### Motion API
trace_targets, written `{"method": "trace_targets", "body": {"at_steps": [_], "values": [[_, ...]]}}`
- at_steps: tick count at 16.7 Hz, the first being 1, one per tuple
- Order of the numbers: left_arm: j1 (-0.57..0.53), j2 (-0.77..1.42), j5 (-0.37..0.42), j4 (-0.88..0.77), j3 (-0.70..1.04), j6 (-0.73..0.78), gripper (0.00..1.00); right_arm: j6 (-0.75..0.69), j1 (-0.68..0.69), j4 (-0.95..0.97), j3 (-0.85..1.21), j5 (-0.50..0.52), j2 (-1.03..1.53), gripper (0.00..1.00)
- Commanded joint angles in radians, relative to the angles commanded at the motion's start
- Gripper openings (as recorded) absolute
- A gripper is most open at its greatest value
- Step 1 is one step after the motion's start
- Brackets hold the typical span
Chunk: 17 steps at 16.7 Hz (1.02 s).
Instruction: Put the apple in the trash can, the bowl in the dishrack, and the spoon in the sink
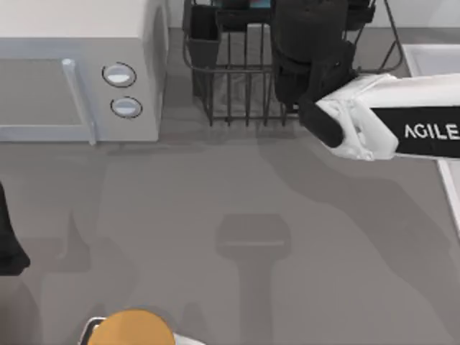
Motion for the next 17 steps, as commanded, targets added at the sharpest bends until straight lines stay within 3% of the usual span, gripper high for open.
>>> {"method": "trace_targets", "body": {"at_steps": [4,8,12,17], "values": [[0.0,0.0,0.0,0.0,0.0,0.0,1.0,0.001,-0.002,-0.002,-0.01,-0.009,-0.011,1.0],[0.0,0.0,0.0,0.0,0.0,0.0,1.0,0.008,-0.056,-0.031,-0.149,-0.115,-0.157,1.0],[0.0,0.0,0.0,0.0,0.0,0.0,1.0,0.011,-0.161,-0.116,-0.41,-0.28,-0.47,1.0],[0.0,0.0,0.0,0.0,0.0,0.0,1.0,0.002,-0.328,-0.308,-0.807,-0.479,-1.047,1.0]]}}
